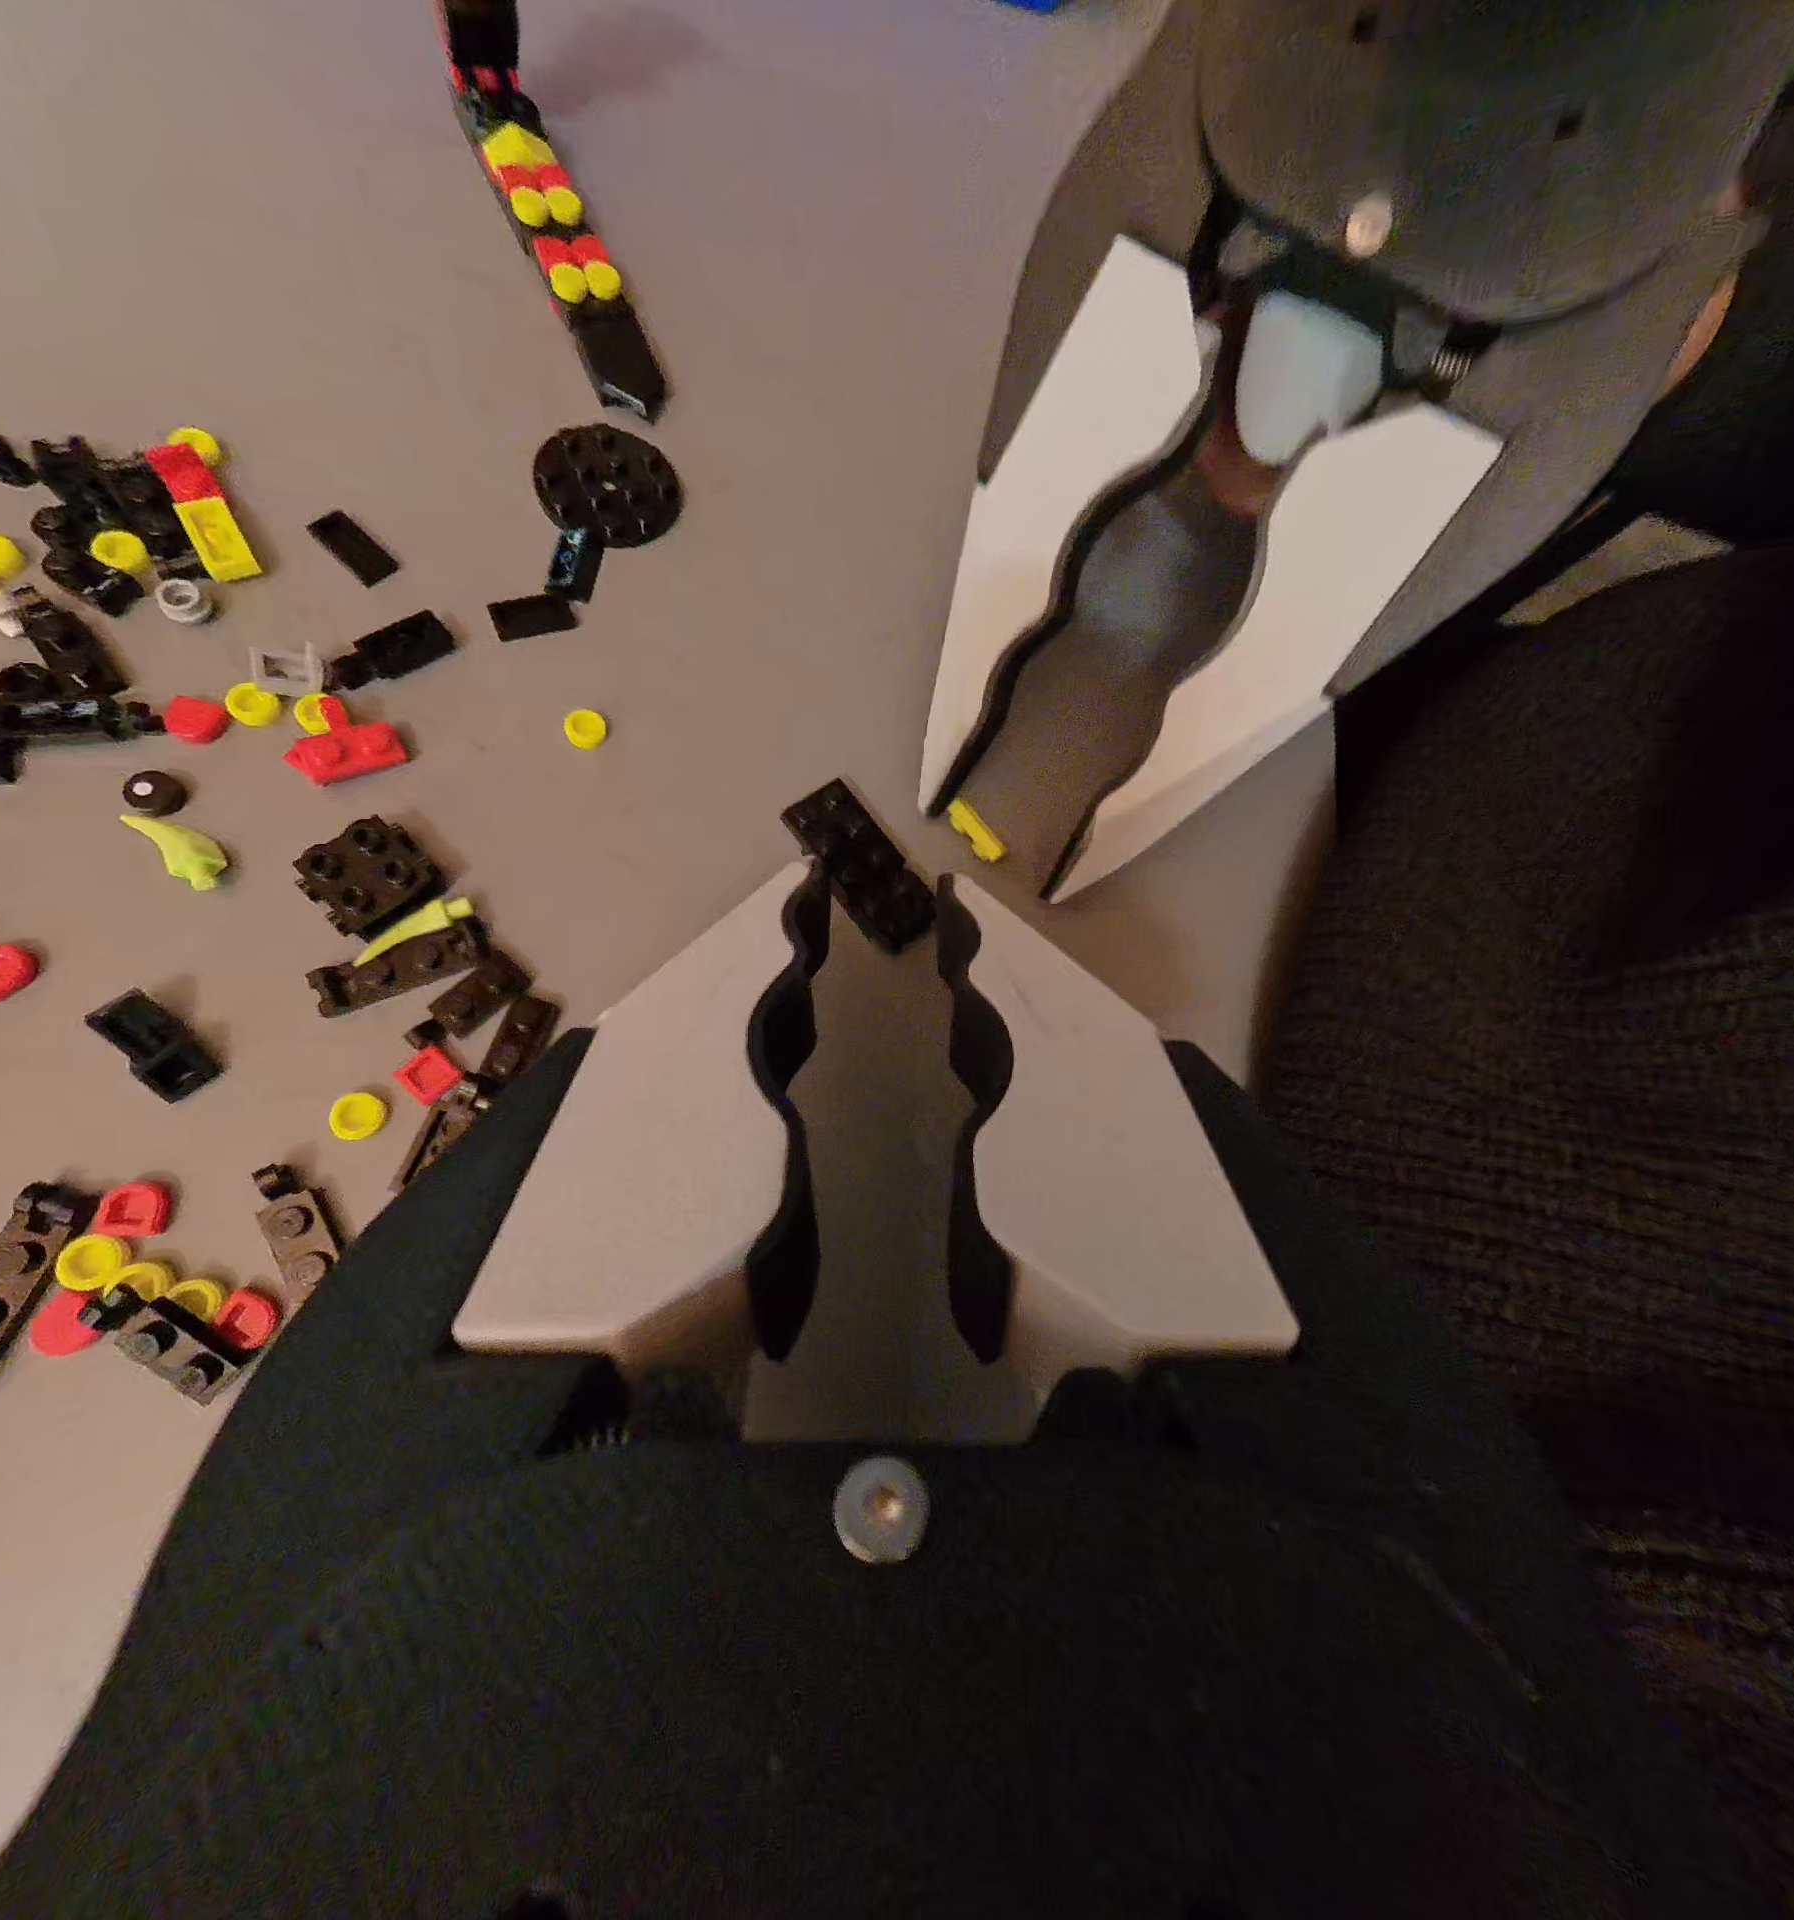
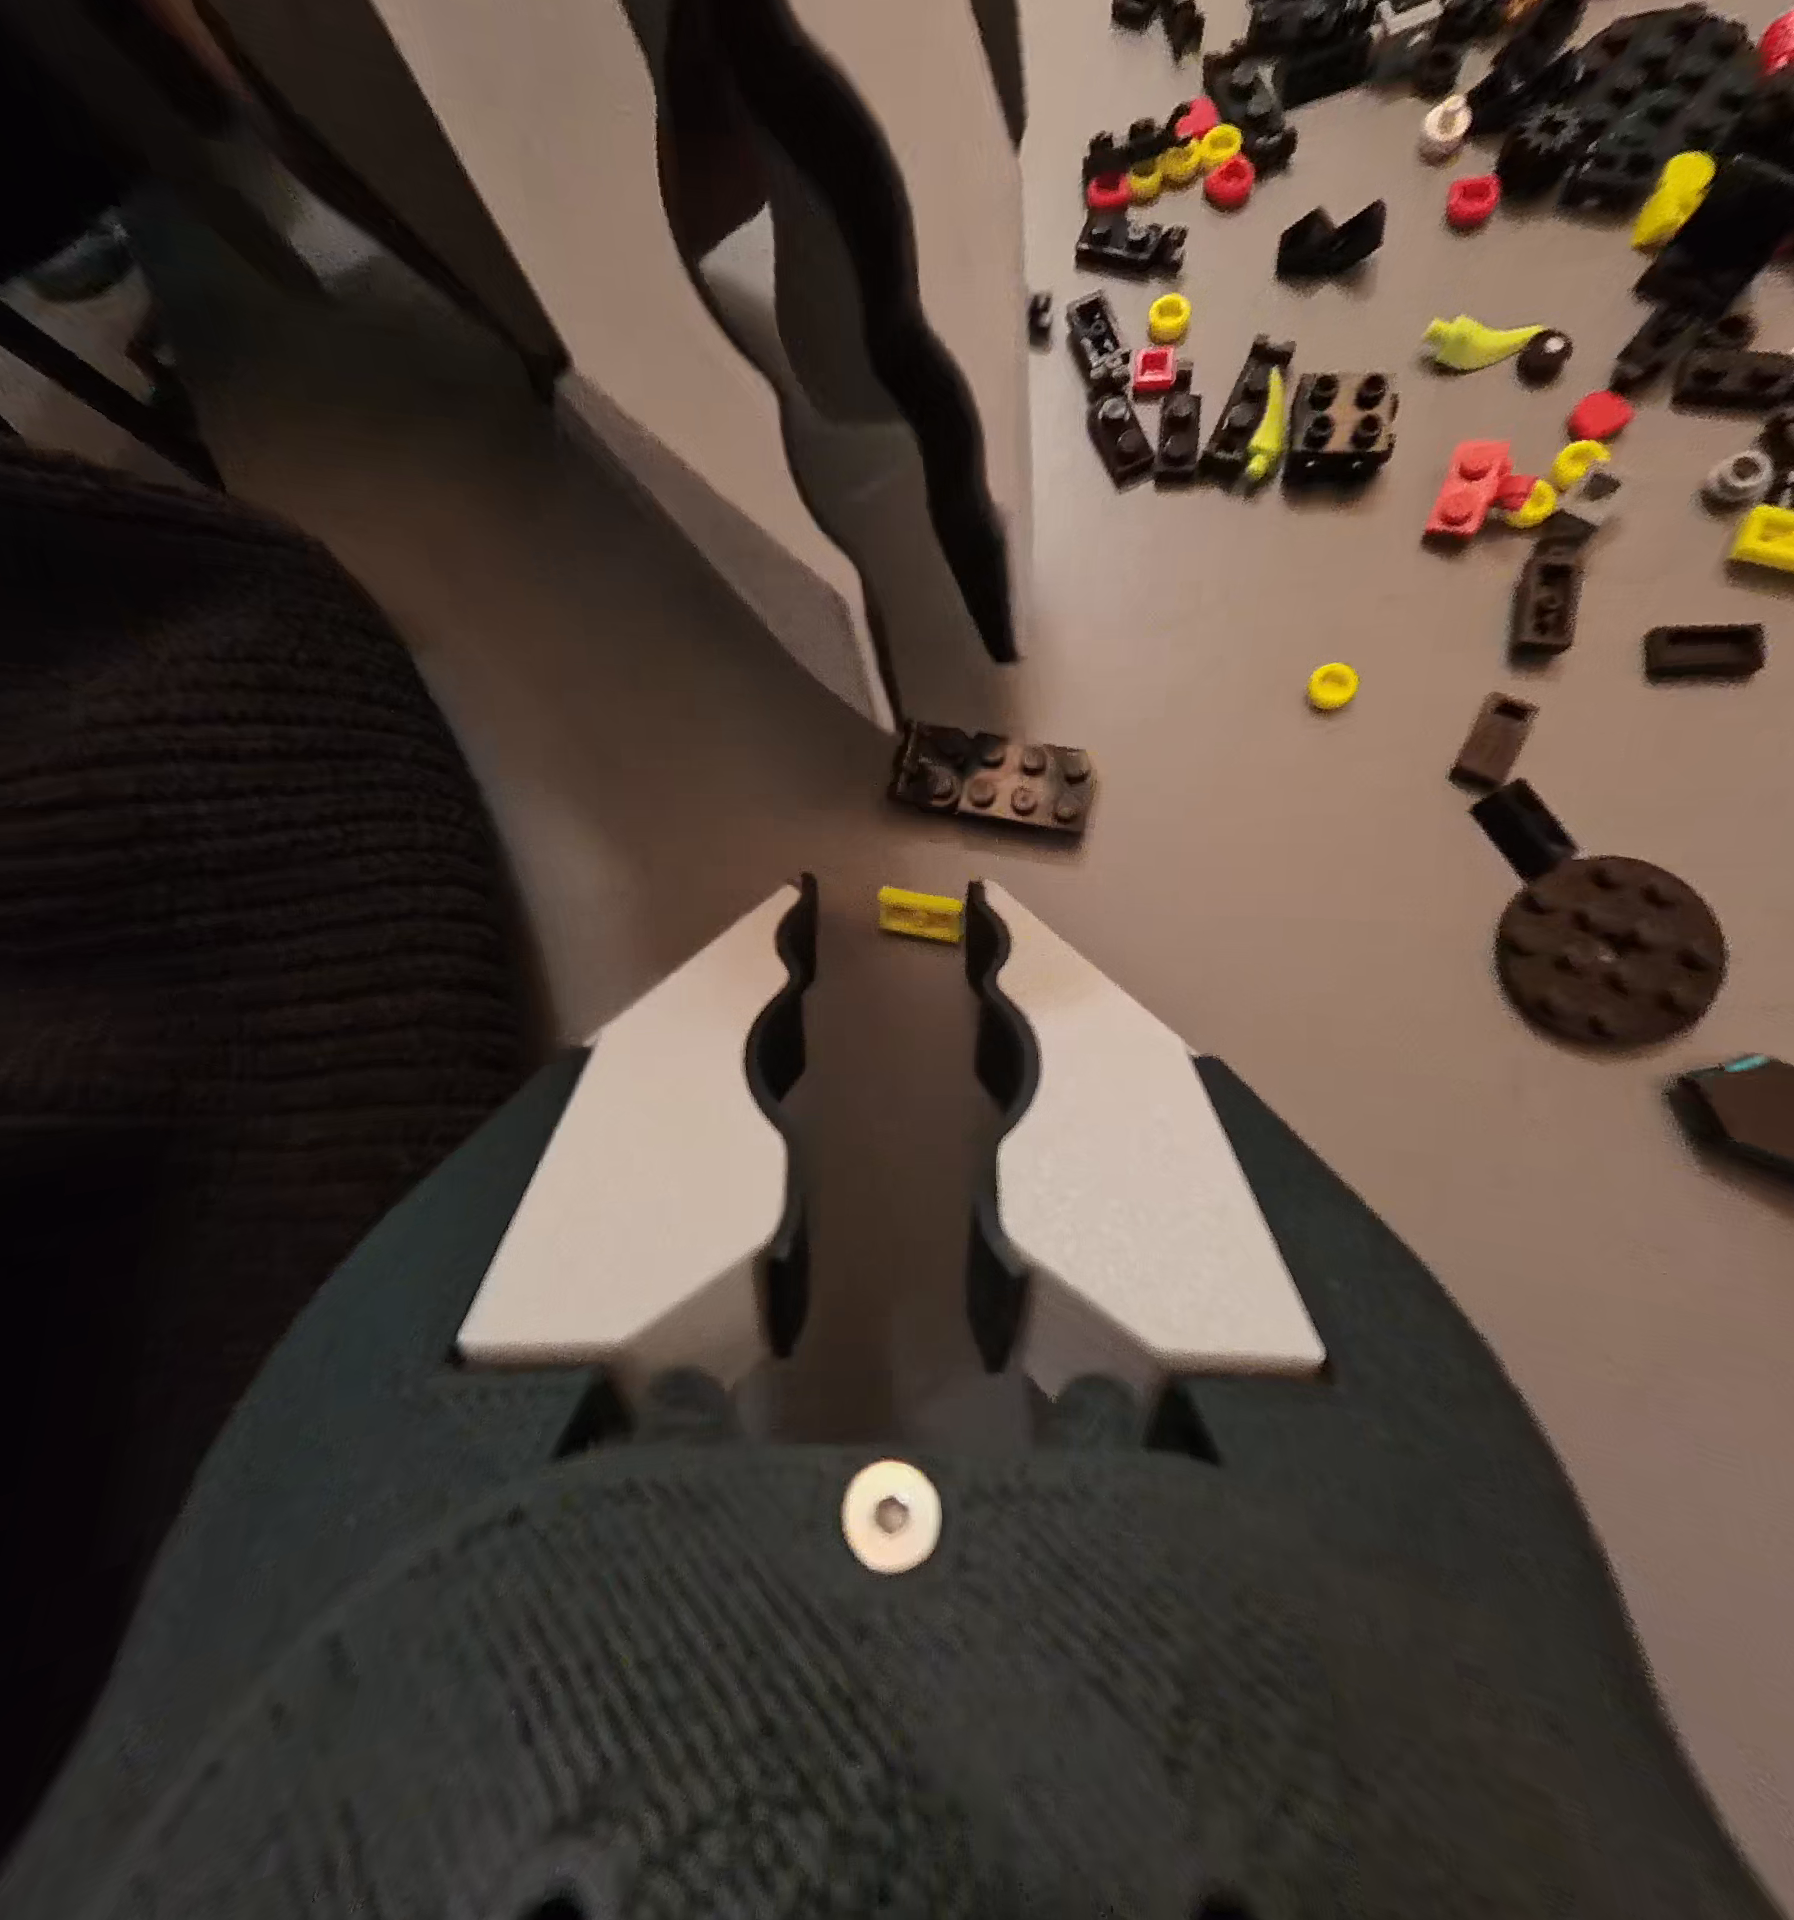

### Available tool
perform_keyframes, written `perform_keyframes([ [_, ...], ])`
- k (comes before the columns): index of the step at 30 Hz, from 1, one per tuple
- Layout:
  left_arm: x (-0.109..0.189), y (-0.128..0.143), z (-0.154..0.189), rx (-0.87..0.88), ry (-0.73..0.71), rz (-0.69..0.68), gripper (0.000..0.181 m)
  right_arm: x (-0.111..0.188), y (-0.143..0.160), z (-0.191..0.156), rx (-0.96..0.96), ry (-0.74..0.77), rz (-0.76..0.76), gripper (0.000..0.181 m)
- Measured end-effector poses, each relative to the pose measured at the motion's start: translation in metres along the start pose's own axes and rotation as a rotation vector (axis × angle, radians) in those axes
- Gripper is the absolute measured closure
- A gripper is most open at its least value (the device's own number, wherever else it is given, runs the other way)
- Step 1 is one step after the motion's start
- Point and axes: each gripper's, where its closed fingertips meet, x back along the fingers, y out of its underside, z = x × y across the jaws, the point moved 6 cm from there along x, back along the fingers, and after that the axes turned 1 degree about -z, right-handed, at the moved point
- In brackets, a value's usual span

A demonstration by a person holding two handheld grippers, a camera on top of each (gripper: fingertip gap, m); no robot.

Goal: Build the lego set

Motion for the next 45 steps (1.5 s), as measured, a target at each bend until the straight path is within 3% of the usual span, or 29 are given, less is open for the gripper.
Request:
perform_keyframes([
  [2,0.003,-0.003,-0.002,0.027,0.007,0.028,0.162,0.000,-0.001,0.003,0.038,0.054,-0.016,0.166],
  [4,0.005,-0.005,-0.003,0.055,0.013,0.053,0.163,0.004,-0.004,0.005,0.066,0.078,0.008,0.167],
  [8,0.011,-0.014,-0.005,0.185,0.085,0.150,0.160,0.034,-0.032,0.003,0.123,0.070,0.301,0.167],
  [10,0.020,-0.026,-0.001,0.323,0.254,0.277,0.157,0.055,-0.045,-0.004,0.227,0.071,0.476,0.167],
  [13,0.046,-0.045,0.006,0.561,0.654,0.527,0.152,0.075,-0.053,-0.012,0.358,0.132,0.633,0.168],
  [15,0.048,-0.043,0.004,0.658,0.775,0.546,0.152,0.078,-0.055,-0.016,0.405,0.160,0.667,0.167],
  [19,0.041,-0.042,0.014,0.694,0.855,0.480,0.153,0.076,-0.057,-0.021,0.461,0.195,0.670,0.168],
  [28,0.035,-0.042,0.024,0.704,0.937,0.436,0.164,0.073,-0.057,-0.023,0.474,0.194,0.665,0.168],
  [45,0.033,-0.038,0.010,0.744,0.839,0.449,0.180,0.069,-0.051,-0.016,0.438,0.181,0.589,0.167],
])
